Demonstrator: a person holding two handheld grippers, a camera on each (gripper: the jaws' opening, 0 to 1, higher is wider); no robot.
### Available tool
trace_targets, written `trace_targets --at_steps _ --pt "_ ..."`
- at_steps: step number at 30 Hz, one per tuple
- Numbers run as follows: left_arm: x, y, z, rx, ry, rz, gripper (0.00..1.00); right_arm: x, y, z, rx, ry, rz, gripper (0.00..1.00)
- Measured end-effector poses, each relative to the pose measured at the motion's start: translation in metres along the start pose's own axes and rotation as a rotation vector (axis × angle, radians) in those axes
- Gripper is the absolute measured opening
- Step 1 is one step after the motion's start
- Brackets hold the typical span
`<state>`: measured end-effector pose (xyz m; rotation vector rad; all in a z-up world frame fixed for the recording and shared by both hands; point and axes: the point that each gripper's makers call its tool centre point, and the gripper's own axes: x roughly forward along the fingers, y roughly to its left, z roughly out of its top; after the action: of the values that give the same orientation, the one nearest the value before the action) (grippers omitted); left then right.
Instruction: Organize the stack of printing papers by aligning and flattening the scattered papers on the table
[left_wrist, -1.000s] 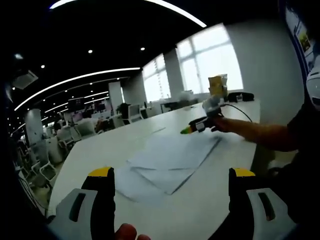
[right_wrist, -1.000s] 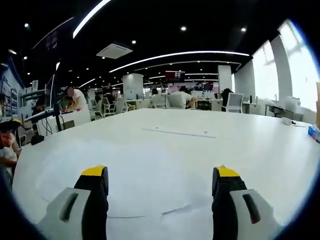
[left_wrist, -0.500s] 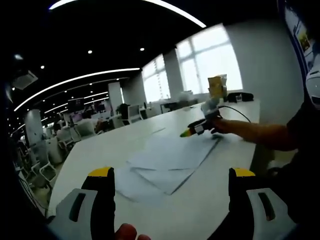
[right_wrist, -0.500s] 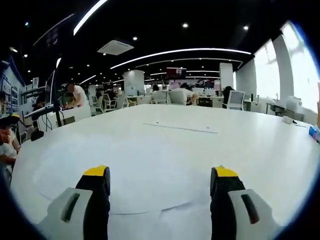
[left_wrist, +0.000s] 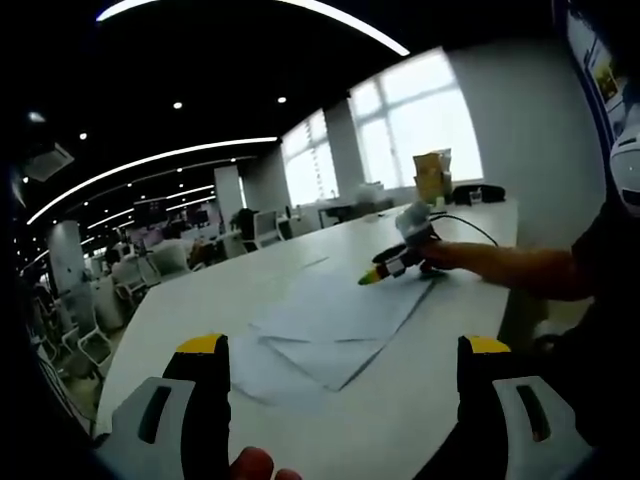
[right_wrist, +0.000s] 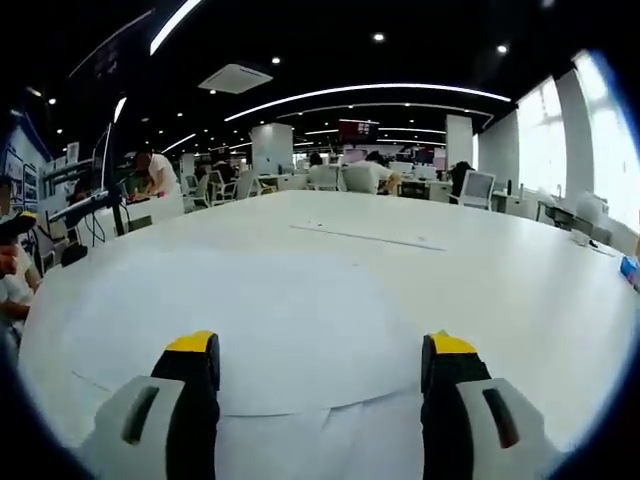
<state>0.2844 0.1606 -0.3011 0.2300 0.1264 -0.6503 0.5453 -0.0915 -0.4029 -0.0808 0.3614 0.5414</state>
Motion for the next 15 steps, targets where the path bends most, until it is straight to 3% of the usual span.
trace_targets --at_steps 15 --pt "-0.0002 0.0003 -0.0031 -0.004 0.001 -0.001 0.97 0.0034 -0.0009 -0.0109 -0.016 0.039 -0.016 0.79"
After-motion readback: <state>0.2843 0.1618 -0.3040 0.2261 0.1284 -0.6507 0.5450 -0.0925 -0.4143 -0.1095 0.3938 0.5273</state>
